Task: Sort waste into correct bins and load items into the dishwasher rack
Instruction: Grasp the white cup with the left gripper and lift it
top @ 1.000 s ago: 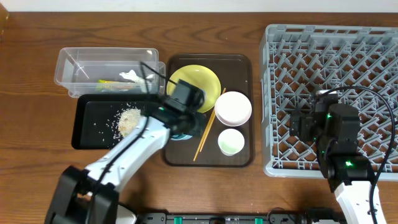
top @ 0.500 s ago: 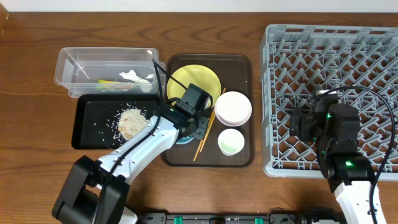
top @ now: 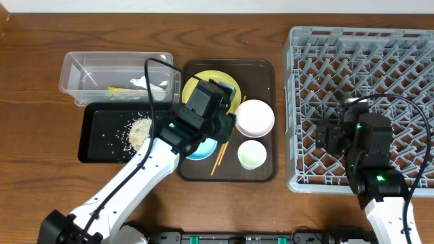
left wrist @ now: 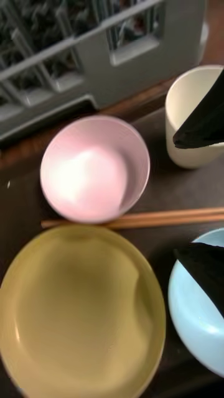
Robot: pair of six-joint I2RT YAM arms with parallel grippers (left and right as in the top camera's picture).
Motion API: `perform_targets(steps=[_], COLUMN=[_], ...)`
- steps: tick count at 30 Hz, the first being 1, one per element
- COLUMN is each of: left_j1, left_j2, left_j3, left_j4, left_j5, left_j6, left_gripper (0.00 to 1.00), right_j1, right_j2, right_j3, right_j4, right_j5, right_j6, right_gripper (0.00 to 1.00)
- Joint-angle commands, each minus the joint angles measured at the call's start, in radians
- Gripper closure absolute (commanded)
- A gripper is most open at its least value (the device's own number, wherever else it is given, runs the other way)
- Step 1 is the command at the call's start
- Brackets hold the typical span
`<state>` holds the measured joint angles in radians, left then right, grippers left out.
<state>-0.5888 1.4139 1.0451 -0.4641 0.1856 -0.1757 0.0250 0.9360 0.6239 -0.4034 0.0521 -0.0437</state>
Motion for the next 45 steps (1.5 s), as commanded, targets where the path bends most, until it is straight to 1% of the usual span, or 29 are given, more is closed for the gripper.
perform_targets(steps=[1, 9, 13, 15, 17, 19, 20, 24, 28, 30, 32, 35, 38, 42, 45], left_j1=[-0.029, -0.112, -0.143, -0.152, -0.152, -0.149, -0.147, -0.122, -0.049, 0.018, 0.112, 0.247, 0.354, 0.415, 0.409], left_j2=[0.042, 0.167, 0.220, 0.240, 0.250, 0.251, 0.250, 0.217, 0.123, 0.065, 0.019, 0.011, 0.050, 0.138, 0.209], left_j3=[-0.003, -0.003, -0.003, -0.003, -0.003, -0.003, -0.003, 0.000, 0.001, 0.001, 0.001, 0.001, 0.001, 0.000, 0.000], left_j4=[-0.010, -0.032, -0.040, -0.047, -0.051, -0.050, -0.050, -0.059, -0.060, -0.042, 0.006, 0.124, 0.277, 0.467, 0.587], left_j5=[0.051, 0.066, 0.066, 0.066, 0.065, 0.065, 0.065, 0.066, 0.074, 0.132, 0.237, 0.449, 0.673, 0.898, 1.055], left_j6=[-0.017, -0.029, -0.029, -0.029, -0.036, -0.037, -0.037, -0.057, -0.092, -0.110, -0.155, -0.239, -0.353, -0.521, -0.628], left_gripper=[0.48, 0.48, 0.50, 0.57, 0.72, 0.91, 0.94, 0.94, 0.94, 0.94, 0.94, 0.94, 0.94, 0.94, 0.94], right_j1=[0.008, 0.008, 0.008, 0.008, 0.008, 0.008, 0.008, 0.008, 0.008, 0.008, 0.008, 0.008, 0.008, 0.010, 0.010], right_j2=[-0.001, -0.001, -0.001, -0.001, -0.001, -0.001, -0.001, -0.001, -0.001, -0.001, 0.000, 0.008, 0.036, 0.094, 0.148], right_j3=[0.019, 0.019, 0.019, 0.019, 0.019, 0.019, 0.019, 0.019, 0.019, 0.019, 0.019, 0.019, 0.019, 0.019, 0.019], right_j4=[-0.001, -0.001, -0.001, -0.001, -0.001, 0.000, 0.001, 0.016, 0.072, 0.112, 0.154, 0.203, 0.242, 0.267, 0.312], right_j5=[-0.005, -0.005, -0.005, -0.005, -0.005, -0.005, -0.005, -0.005, -0.045, -0.121, -0.232, -0.431, -0.652, -0.880, -1.016], right_j6=[0.014, 0.014, 0.014, 0.014, 0.014, 0.014, 0.014, 0.014, 0.013, 0.013, 0.013, 0.013, 0.013, 0.013, 0.009], right_gripper=[0.01, 0.01, 0.01, 0.01, 0.01, 0.01, 0.01, 0.01, 0.01, 0.01, 0.01, 0.01, 0.01, 0.01, 0.01])
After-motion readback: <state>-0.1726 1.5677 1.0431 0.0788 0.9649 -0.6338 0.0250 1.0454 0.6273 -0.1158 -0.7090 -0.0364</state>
